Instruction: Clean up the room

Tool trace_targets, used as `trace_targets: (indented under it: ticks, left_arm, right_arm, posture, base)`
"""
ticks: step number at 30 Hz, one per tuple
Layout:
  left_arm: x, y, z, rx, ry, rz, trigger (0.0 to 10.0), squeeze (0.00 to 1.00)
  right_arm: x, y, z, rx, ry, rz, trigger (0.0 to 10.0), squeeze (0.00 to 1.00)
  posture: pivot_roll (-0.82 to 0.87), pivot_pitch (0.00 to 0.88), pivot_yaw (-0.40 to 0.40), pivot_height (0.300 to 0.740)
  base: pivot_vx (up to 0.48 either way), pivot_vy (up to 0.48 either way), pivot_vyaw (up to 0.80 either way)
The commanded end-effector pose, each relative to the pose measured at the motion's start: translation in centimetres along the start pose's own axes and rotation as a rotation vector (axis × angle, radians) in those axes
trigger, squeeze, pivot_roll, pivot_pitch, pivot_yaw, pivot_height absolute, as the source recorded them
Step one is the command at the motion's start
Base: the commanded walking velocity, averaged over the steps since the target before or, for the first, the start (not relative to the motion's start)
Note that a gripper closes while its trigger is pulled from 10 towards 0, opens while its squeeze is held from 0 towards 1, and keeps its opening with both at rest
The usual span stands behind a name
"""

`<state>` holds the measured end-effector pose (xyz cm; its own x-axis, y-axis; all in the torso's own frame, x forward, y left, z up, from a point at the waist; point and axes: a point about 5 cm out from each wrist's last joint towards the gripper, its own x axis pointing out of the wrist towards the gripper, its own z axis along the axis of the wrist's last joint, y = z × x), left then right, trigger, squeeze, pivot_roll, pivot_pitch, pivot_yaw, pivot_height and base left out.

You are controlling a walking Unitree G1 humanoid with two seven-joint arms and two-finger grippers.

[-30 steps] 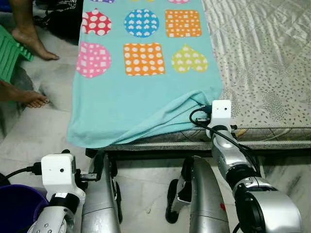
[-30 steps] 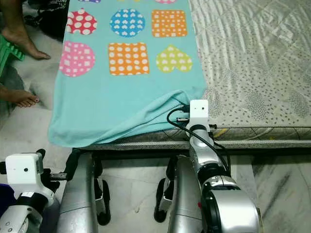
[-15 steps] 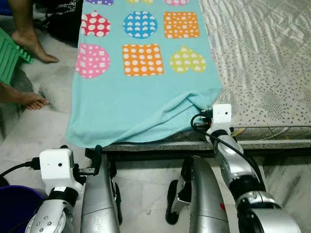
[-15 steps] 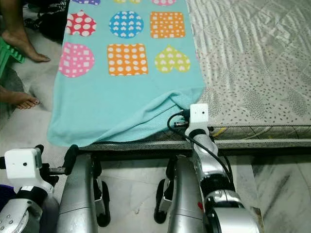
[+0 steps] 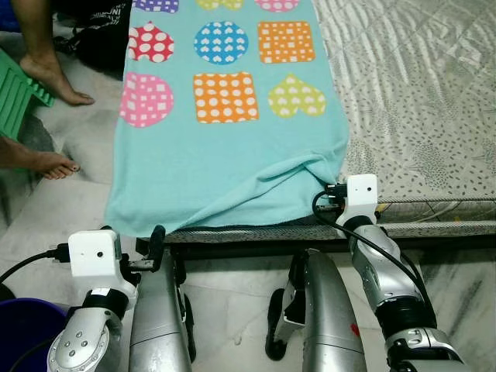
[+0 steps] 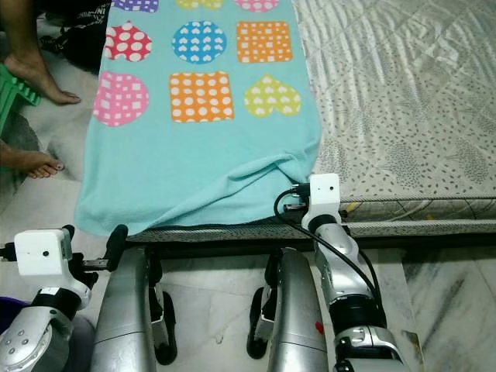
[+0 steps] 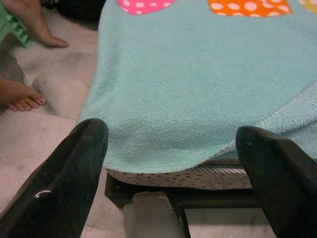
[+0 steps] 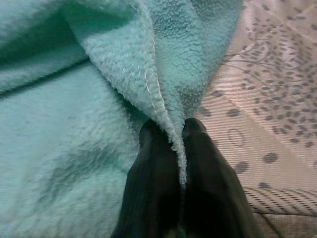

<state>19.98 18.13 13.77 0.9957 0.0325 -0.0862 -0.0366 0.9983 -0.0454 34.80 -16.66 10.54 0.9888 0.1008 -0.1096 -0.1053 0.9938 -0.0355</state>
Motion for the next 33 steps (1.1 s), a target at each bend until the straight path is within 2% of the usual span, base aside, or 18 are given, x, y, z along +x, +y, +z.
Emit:
trace_targets:
  ticks: [1,7,9,10,11,12,13,14,15,16,17,23,33]
  left_arm:
    - [-0.3,0.5,-0.6,0.005,0.027,0.011,10.0,0.00]
    - [-0.2,0.8,-0.7,0.004,0.027,0.022,10.0,0.00]
    - [-0.1,0.7,-0.7,0.004,0.027,0.022,10.0,0.00]
    - [0.0,0.7,-0.8,0.002,0.026,0.023,10.0,0.00]
    - [0.0,0.7,-0.8,0.002,0.026,0.023,10.0,0.00]
    - [0.1,0.7,-0.8,0.001,0.025,0.023,10.0,0.00]
    - [0.1,0.7,-0.8,0.001,0.025,0.023,10.0,0.00]
    - [0.1,0.7,-0.8,-0.001,0.024,0.023,10.0,0.00]
    - [0.1,0.7,-0.8,-0.001,0.023,0.023,10.0,0.00]
    - [0.1,0.7,-0.8,-0.002,0.022,0.023,10.0,0.00]
    - [0.1,0.7,-0.8,-0.003,0.021,0.023,10.0,0.00]
    - [0.0,0.8,-0.7,-0.001,0.016,0.025,10.0,0.00]
    - [0.1,0.7,-0.7,-0.002,0.013,0.015,10.0,0.00]
  right_arm:
    - [-0.4,-0.1,-0.9,-0.001,0.042,-0.008,10.0,1.00]
    - [-0.2,-1.1,-1.0,-0.073,0.081,-0.050,10.0,1.00]
    - [-0.2,-1.4,-1.0,-0.079,0.093,-0.056,10.0,0.98]
    - [-0.2,-1.8,-1.0,-0.098,0.104,-0.066,10.0,0.94]
    - [-0.2,-1.9,-0.9,-0.102,0.106,-0.068,10.0,0.84]
    - [-0.1,-2.0,-0.9,-0.104,0.107,-0.069,10.0,0.53]
    - [-0.1,-2.0,-0.8,-0.104,0.107,-0.069,10.0,0.53]
    - [-0.1,-2.1,-0.7,-0.107,0.102,-0.071,10.0,0.43]
    - [-0.1,-2.1,-0.6,-0.108,0.097,-0.069,10.0,0.42]
    - [-0.1,-2.0,-0.5,-0.106,0.093,-0.064,10.0,0.29]
    - [-0.1,-2.0,-0.4,-0.106,0.090,-0.061,10.0,0.00]
    - [-0.7,-1.4,-0.2,-0.098,0.060,-0.028,10.0,0.00]
    - [-2.4,-1.9,-0.3,-0.112,0.061,-0.009,10.0,0.00]
  posture:
    - [0.17,0.310,-0.046,0.550]
    - [0.16,0.306,-0.050,0.550]
    - [0.16,0.303,-0.050,0.550]
    - [0.16,0.301,-0.052,0.550]
    - [0.16,0.300,-0.052,0.550]
    - [0.16,0.297,-0.053,0.550]
    - [0.16,0.297,-0.053,0.550]
    - [0.15,0.294,-0.053,0.550]
    - [0.15,0.294,-0.053,0.550]
    - [0.15,0.294,-0.053,0.550]
    - [0.15,0.293,-0.054,0.550]
    - [0.16,0.289,-0.054,0.550]
    - [0.14,0.284,-0.056,0.550]
  base:
    - [0.000,0.000,0.00]
    - [0.000,0.000,0.00]
    - [0.000,0.000,0.00]
    - [0.000,0.000,0.00]
    - [0.000,0.000,0.00]
    - [0.000,0.000,0.00]
    - [0.000,0.000,0.00]
    - [0.000,0.000,0.00]
    - [0.000,0.000,0.00]
    - [0.000,0.000,0.00]
    - [0.000,0.000,0.00]
    - [0.000,0.000,0.00]
    - [0.000,0.000,0.00]
